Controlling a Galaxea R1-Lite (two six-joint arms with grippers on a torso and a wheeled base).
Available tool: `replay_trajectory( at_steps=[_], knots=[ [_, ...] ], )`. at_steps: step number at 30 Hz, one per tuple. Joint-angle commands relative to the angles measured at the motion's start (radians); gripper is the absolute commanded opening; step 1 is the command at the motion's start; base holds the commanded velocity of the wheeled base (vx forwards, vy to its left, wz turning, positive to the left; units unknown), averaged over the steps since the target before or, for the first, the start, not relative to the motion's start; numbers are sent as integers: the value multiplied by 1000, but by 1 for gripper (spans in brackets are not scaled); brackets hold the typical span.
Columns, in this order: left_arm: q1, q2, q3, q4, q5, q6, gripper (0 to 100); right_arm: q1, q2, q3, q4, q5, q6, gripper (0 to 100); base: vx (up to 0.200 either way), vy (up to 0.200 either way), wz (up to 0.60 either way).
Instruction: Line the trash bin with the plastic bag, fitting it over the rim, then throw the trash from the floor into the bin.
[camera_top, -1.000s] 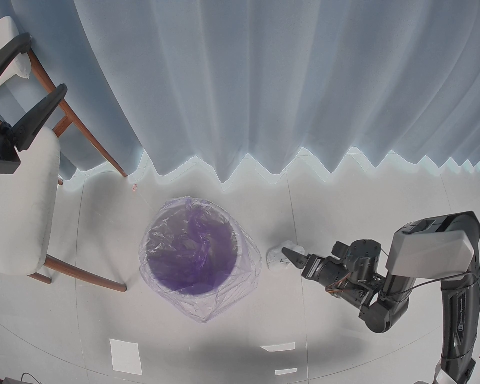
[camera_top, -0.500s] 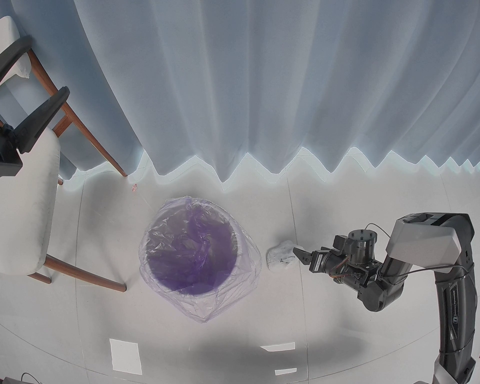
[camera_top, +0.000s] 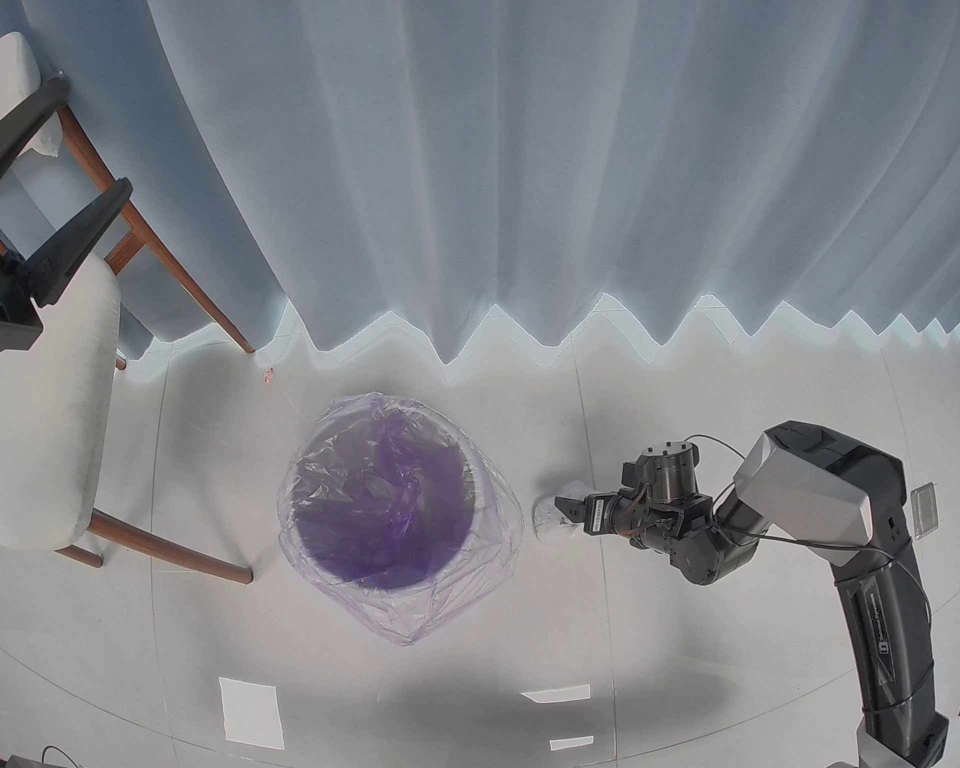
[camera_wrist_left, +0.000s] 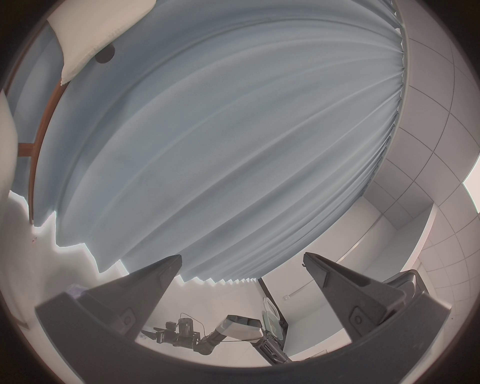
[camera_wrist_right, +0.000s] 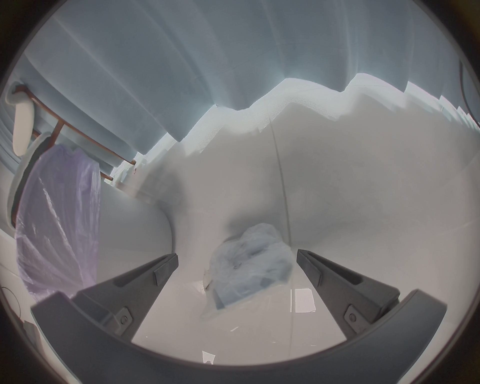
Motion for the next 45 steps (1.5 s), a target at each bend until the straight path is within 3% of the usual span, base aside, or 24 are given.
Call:
replay_trajectory(
  at_steps=[1,10,18,25,41,42,45],
  knots=[
    [33,2,-4,0,-10,0,100,11,54,-59,27,-3,-5,100,0,0,0],
    [315,-1,-12,-24,-166,-13,100,11,68,-162,220,0,-8,100,0,0,0],
    [315,0,9,-33,-215,-11,100,12,69,-180,239,-2,-20,100,0,0,0],
    [315,-4,11,-33,-215,-11,100,14,63,-173,259,-8,-86,100,0,0,0],
    [314,-8,26,-33,-246,-11,100,14,69,-272,451,-20,-100,100,0,0,0],
    [314,-8,26,-33,-246,-11,100,14,69,-277,454,-20,-100,0,0,0,0],
    [314,-8,23,-33,-246,-11,100,15,69,-286,493,-19,-97,0,0,0,0]
  ],
)
